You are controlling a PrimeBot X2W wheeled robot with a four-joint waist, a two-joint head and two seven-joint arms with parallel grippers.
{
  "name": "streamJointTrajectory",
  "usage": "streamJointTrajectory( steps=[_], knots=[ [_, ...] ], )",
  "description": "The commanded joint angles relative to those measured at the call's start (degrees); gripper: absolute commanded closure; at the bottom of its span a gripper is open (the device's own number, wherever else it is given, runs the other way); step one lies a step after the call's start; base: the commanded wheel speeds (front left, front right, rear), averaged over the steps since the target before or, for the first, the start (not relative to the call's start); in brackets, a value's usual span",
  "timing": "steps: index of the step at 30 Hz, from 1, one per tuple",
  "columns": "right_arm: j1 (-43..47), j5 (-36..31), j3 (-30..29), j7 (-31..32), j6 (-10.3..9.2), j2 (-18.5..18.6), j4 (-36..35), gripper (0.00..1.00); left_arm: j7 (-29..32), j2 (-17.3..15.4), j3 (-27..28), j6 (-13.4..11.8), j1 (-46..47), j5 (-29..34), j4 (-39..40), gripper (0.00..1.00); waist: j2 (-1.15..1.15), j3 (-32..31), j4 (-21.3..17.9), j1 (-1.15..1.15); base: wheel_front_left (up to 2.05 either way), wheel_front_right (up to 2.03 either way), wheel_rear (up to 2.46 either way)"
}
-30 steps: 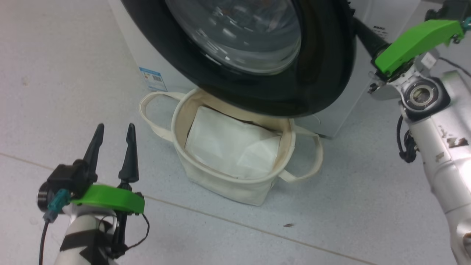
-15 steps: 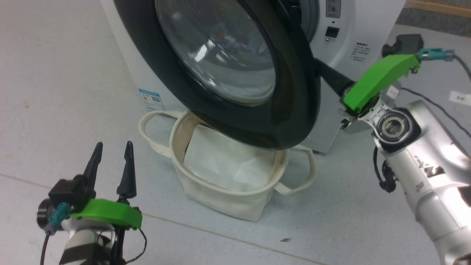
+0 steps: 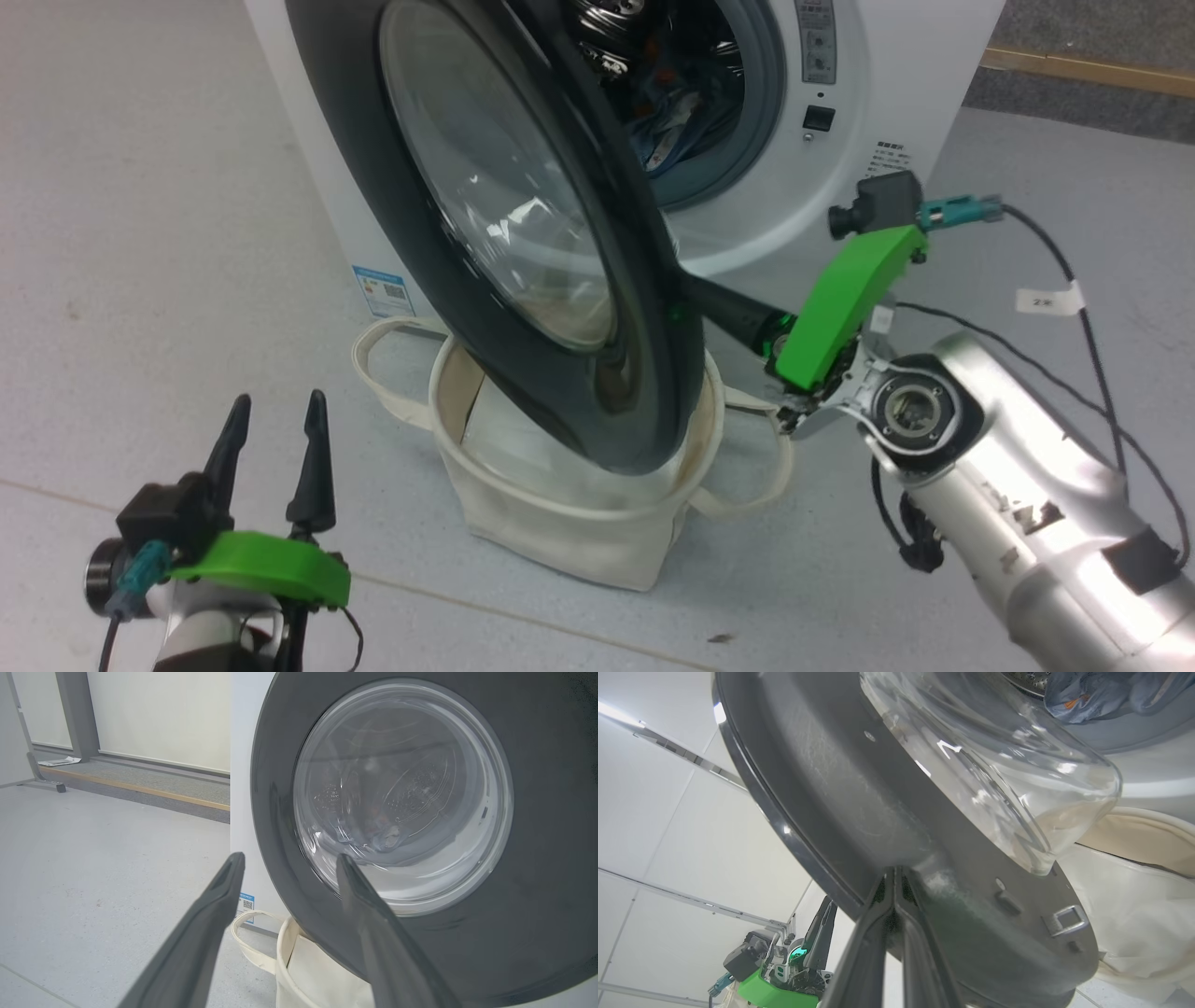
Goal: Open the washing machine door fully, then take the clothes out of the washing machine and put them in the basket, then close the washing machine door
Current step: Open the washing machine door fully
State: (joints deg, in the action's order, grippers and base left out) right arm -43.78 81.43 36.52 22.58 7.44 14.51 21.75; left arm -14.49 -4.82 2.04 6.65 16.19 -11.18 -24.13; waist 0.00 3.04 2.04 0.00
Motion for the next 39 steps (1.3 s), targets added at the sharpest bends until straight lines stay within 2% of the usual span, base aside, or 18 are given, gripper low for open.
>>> streamJointTrajectory(
  steps=[1,13,23,39],
  knots=[
    [0.9,0.4,1.0,0.5,0.05,-1.3,-2.0,1.00,-0.5,-1.6,2.2,0.2,0.5,0.6,1.7,0.00,0.00,-0.2,0.0,0.00,0.00,0.00,0.00],
    [2.3,1.3,6.5,0.9,0.05,-5.2,-7.4,1.00,-0.5,-2.3,3.1,-0.2,0.8,0.2,1.6,0.00,0.00,-0.7,1.3,0.00,0.00,0.00,0.00],
    [0.2,1.3,11.1,-0.5,0.05,-10.1,-7.4,1.00,-0.5,-2.7,3.2,-0.4,1.7,-0.3,1.7,0.00,0.00,-0.1,2.4,0.00,0.00,0.00,0.00],
    [-4.0,6.4,20.0,-9.3,0.05,-11.6,-4.0,1.00,-0.5,-2.7,3.0,-0.5,2.5,-0.4,1.2,0.00,0.00,-0.6,5.4,0.00,0.00,0.00,0.00]
  ],
)
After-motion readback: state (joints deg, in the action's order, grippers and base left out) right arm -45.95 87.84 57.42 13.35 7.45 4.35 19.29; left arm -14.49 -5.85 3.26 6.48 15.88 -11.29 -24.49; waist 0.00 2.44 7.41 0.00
